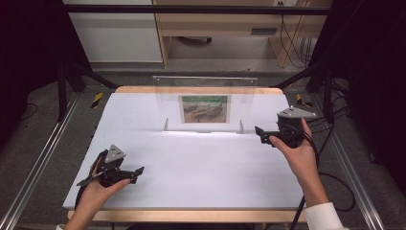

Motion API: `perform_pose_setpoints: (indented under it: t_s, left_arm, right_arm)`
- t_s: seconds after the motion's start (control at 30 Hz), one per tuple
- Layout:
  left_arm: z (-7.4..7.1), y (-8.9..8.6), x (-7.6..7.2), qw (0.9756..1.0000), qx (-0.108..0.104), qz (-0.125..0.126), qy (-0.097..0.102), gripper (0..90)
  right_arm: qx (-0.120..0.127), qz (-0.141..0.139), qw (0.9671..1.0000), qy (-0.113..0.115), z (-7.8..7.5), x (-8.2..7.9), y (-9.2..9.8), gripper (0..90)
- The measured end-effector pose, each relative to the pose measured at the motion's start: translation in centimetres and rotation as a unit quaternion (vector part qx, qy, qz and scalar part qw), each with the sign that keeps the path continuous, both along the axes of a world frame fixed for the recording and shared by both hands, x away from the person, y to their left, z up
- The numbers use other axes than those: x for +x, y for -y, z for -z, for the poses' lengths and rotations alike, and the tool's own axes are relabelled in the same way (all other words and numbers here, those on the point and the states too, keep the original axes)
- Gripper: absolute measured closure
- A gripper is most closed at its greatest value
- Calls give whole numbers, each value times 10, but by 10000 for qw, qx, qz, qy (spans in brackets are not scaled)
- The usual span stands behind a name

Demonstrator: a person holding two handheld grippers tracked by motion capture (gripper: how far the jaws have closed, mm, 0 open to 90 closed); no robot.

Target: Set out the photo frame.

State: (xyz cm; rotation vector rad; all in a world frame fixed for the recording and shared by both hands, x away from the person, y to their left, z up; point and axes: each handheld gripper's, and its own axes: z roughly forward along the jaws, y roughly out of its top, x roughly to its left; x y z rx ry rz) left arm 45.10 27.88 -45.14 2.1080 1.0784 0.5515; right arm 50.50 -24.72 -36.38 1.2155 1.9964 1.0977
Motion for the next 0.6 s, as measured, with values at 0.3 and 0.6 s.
perform_pose_setpoints:
  t_s: [0.3, 0.6]
  left_arm:
    - [0, -5, -1, 10000, 50, -55, 3, 71]
    - [1, -12, -1, 9999, 84, -135, 4, 73]
  right_arm:
    - [16, 23, 9998, -217, 25, -29, 10, 66]
    - [-57, 142, 9992, -357, 43, -44, 20, 65]
